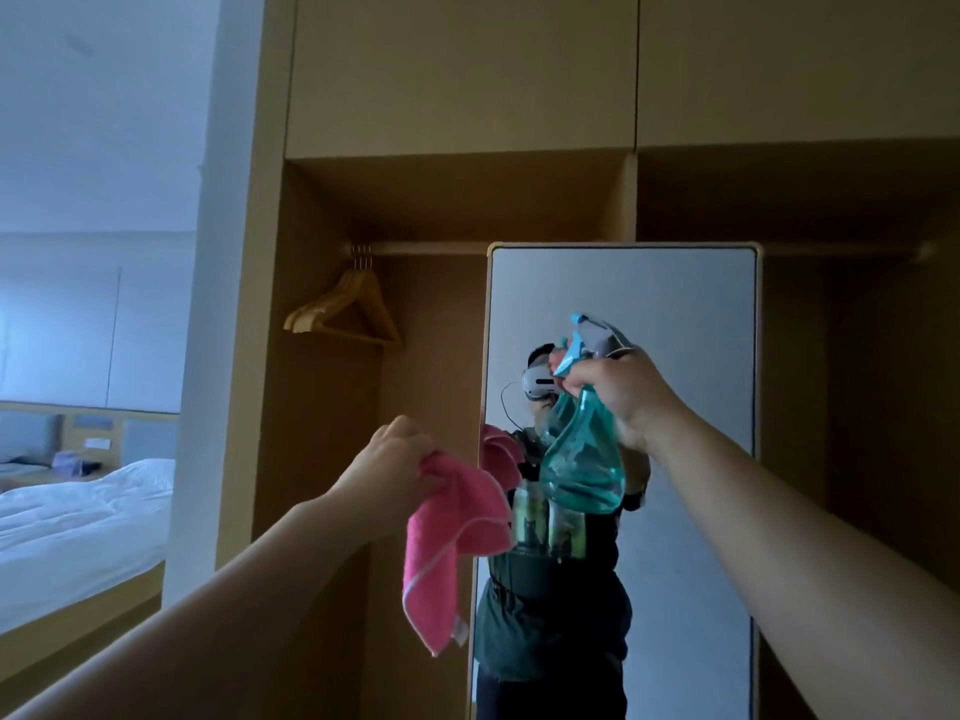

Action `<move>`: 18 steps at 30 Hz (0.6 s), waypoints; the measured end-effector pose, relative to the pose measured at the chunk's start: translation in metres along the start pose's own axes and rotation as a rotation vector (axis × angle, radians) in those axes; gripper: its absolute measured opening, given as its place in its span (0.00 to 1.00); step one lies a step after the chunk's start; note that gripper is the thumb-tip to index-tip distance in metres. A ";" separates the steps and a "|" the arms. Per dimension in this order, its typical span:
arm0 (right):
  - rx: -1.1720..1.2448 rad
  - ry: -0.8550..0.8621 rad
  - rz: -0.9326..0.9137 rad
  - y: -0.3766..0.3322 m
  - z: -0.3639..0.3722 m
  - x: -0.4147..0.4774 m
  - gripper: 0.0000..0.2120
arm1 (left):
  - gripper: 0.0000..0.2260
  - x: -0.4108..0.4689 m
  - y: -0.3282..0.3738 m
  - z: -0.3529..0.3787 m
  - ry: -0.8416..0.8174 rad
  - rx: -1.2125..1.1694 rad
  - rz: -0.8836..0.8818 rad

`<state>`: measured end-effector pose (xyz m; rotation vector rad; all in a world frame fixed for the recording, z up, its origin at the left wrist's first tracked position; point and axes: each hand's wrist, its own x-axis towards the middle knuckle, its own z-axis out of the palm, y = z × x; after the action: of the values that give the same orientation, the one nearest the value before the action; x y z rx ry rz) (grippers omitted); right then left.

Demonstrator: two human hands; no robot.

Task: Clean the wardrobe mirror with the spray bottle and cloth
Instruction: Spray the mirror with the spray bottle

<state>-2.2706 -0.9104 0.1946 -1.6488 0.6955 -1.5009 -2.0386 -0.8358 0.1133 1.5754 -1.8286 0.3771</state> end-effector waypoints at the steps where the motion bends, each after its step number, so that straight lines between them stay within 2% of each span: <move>1: -0.048 0.022 -0.016 0.000 0.001 0.000 0.16 | 0.07 -0.001 -0.001 0.000 -0.008 -0.018 0.006; 5: -0.118 0.074 -0.056 0.000 0.001 -0.005 0.11 | 0.05 -0.004 -0.007 0.001 -0.029 -0.112 0.002; 7: -0.130 0.068 -0.064 0.001 0.001 -0.009 0.14 | 0.04 -0.005 -0.010 0.003 -0.018 -0.117 0.018; 16: -0.006 0.133 -0.054 0.010 -0.019 -0.013 0.09 | 0.07 -0.003 -0.013 0.009 0.023 -0.133 0.065; 18: -0.058 0.146 -0.062 0.012 -0.029 -0.011 0.15 | 0.07 -0.002 -0.012 0.009 0.024 -0.134 0.061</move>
<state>-2.2997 -0.9137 0.1783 -1.6288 0.7797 -1.6725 -2.0301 -0.8420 0.1029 1.4213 -1.8477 0.2941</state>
